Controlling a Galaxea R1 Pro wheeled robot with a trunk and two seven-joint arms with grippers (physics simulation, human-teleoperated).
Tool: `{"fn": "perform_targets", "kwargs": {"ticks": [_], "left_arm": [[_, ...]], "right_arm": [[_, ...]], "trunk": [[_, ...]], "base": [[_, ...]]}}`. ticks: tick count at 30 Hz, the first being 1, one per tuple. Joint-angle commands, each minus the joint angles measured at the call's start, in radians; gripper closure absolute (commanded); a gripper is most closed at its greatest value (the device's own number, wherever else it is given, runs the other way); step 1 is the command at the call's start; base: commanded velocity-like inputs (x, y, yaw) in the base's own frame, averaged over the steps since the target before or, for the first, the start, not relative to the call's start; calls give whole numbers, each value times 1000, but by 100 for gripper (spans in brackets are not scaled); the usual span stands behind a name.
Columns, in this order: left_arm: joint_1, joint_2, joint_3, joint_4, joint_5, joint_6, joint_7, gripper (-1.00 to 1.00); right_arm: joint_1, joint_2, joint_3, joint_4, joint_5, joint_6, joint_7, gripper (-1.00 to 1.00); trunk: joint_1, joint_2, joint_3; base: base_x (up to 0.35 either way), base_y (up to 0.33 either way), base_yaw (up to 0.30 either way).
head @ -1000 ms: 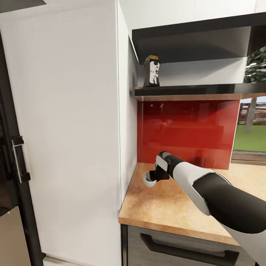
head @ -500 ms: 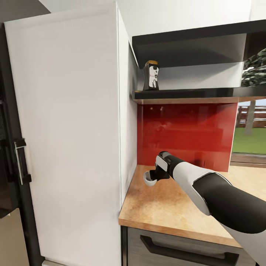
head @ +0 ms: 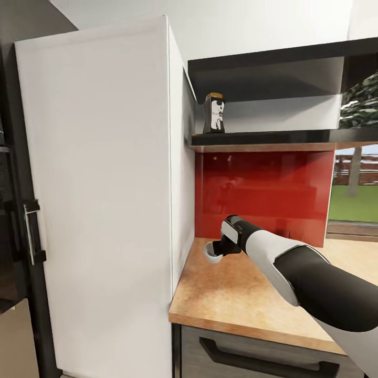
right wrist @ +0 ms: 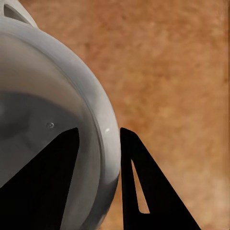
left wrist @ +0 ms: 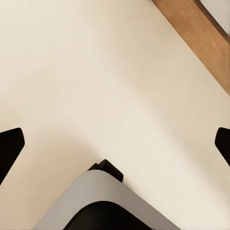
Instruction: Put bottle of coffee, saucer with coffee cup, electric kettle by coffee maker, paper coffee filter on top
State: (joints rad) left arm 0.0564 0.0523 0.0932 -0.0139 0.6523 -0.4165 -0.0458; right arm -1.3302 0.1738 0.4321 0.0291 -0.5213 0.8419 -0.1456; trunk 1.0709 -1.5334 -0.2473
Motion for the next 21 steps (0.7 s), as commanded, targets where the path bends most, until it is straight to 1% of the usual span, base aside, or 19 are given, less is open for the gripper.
{"fn": "perform_targets", "kwargs": {"ticks": [1, 8, 21], "left_arm": [[0, 0, 8, -1, 0, -1, -5, -100], [0, 0, 8, -1, 0, -1, -5, -100], [0, 0, 8, -1, 1, -1, -5, -100]], "right_arm": [[-1, 1, 2, 2, -11, 0, -8, 100], [-1, 1, 2, 2, -11, -2, -8, 100], [-1, 1, 2, 3, -11, -2, -8, 100]], "trunk": [[0, -1, 1], [0, -1, 12], [0, -1, 34]], "base": [[0, 0, 0], [0, 0, -6], [0, 0, -68]]}}
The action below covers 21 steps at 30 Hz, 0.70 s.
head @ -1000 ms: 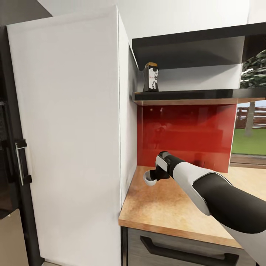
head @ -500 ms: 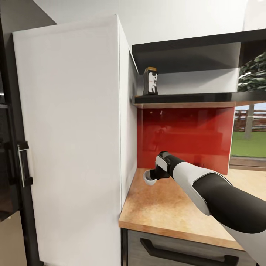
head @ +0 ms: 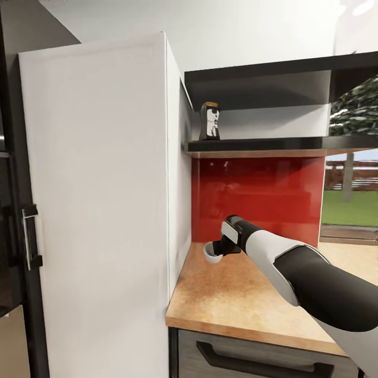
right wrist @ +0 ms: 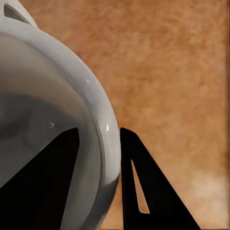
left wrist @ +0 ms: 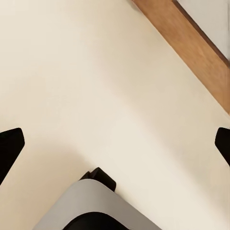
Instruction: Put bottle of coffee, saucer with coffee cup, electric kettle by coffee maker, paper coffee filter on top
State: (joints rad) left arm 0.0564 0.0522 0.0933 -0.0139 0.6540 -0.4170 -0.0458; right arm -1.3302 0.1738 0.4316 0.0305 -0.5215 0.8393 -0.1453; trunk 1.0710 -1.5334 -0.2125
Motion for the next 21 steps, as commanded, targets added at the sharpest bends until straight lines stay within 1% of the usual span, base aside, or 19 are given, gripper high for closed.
{"fn": "perform_targets", "kwargs": {"ticks": [1, 11, 17, 18, 19, 21], "left_arm": [[0, 0, 8, -1, -1, -1, -5, -100], [0, 1, 8, 0, 1, -2, -5, -100], [0, 4, 8, 0, 1, -2, -5, -100], [0, 4, 9, 0, 1, -2, -5, -100], [0, 5, 8, 0, 1, -2, -5, -100], [0, 6, 9, 0, 1, -2, -5, -100]], "right_arm": [[-1, 1, 3, 2, -11, 0, -8, 100], [0, 1, 3, 2, -12, 2, -8, 100], [0, 1, 2, 2, -13, 1, -7, 100], [0, 1, 2, 2, -13, -2, -5, 100], [8, 1, 1, 2, -11, -33, 20, 100], [15, 1, 1, 2, -11, -44, 35, 100]], "trunk": [[0, -1, 1], [0, -1, 17], [0, -1, 19], [0, -1, 19], [0, -1, 19], [0, -1, 19]], "base": [[0, 0, -79], [0, 0, -74], [0, 0, -11], [0, 0, -2], [0, 0, 0], [0, 0, 0]]}}
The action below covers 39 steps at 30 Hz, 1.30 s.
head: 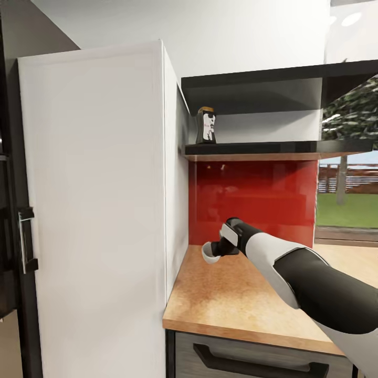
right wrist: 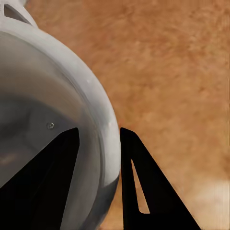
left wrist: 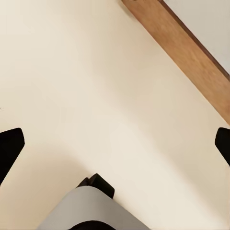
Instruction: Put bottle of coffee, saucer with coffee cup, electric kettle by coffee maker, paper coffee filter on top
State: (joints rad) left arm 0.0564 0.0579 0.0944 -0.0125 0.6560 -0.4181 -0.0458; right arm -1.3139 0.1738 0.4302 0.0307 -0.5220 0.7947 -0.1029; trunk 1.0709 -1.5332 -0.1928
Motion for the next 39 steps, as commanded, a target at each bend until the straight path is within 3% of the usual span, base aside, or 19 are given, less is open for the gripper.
{"fn": "perform_targets", "kwargs": {"ticks": [1, 2, 10, 25, 36, 39], "left_arm": [[0, 0, 8, -1, -1, -1, -5, -100], [0, 3, 8, -1, -1, -1, -5, -100], [0, 6, 8, -1, -1, -3, -5, -100], [0, 11, 6, -1, -7, 43, -5, -100], [0, 13, 4, 2, -8, 50, -1, -100], [0, 13, -10, 2, -9, 50, 0, -100]], "right_arm": [[1, 1, 3, 1, -10, 1, -4, 100], [5, 1, 3, 1, -12, 26, -4, 100], [7, 1, 2, 2, -11, 28, -6, 100], [19, 1, 2, 2, -10, 26, -6, 100], [20, 1, 3, 1, -10, 28, -5, 100], [19, 1, 3, 2, -11, 28, -3, 100]], "trunk": [[0, -1, -1], [0, -1, 0], [0, -1, 9], [-57, 104, 63], [-100, 181, 84], [-111, 202, 92]], "base": [[0, 0, 0], [0, 0, -148], [0, 0, -213], [0, 0, -98], [0, 0, -1], [0, 0, -44]]}}
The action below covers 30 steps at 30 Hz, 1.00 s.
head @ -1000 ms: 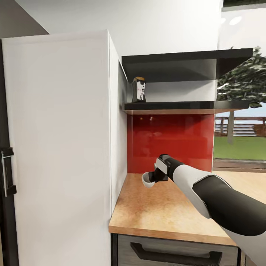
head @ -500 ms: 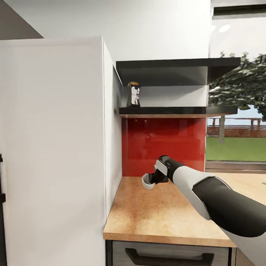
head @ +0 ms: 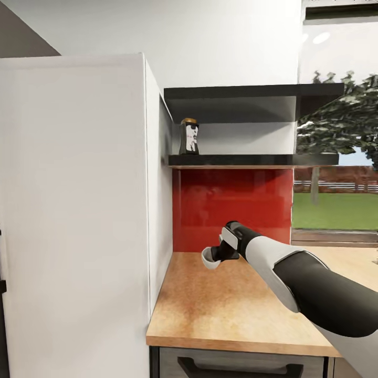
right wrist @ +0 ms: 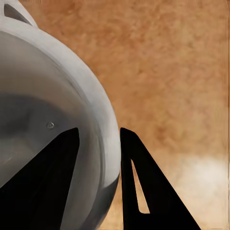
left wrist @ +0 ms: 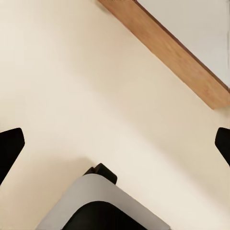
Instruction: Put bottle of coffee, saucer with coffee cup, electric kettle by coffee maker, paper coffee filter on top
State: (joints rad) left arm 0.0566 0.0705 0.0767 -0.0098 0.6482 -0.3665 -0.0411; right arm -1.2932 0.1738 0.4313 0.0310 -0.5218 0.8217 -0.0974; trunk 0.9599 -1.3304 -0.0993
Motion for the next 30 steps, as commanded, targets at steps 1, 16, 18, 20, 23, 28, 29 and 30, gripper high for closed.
{"fn": "perform_targets", "kwargs": {"ticks": [1, 16, 18, 20, 23, 28, 29, 30], "left_arm": [[0, 0, 3, -1, -1, -1, -4, -100], [0, -3, -26, -1, -1, -2, -1, -100], [0, -4, -31, -1, -1, -2, 0, -100], [0, -4, -34, -1, -1, -2, 0, -100], [0, -3, -35, -1, -1, -2, 0, -100], [0, -3, -35, -1, -1, -1, 0, -100], [0, -3, -35, -1, -1, -1, 0, -100], [0, -3, -35, -1, -1, -1, 0, -100]], "right_arm": [[-1, 1, 1, 1, -11, 0, -9, 100], [0, 1, 1, 1, -12, 2, -5, 100], [0, 1, 1, 1, -12, 2, -3, 100], [0, 1, 1, 1, -12, 2, -3, 100], [0, 1, 1, 1, -12, 2, -2, 100], [0, 1, 1, 1, -11, 1, -3, 100], [0, 1, 1, 1, -11, 1, -4, 100], [0, 1, 1, 2, -12, 1, -4, 100]], "trunk": [[-4, 6, 2], [-61, 111, 49], [-69, 125, 55], [-77, 139, 61], [-88, 160, 71], [-107, 195, 86], [-111, 202, 89], [-115, 209, 93]], "base": [[0, 0, -163], [0, 0, -283], [0, 0, -300], [0, 0, -300], [0, 0, -300], [0, 0, -173], [0, 0, -33], [0, 0, -39]]}}
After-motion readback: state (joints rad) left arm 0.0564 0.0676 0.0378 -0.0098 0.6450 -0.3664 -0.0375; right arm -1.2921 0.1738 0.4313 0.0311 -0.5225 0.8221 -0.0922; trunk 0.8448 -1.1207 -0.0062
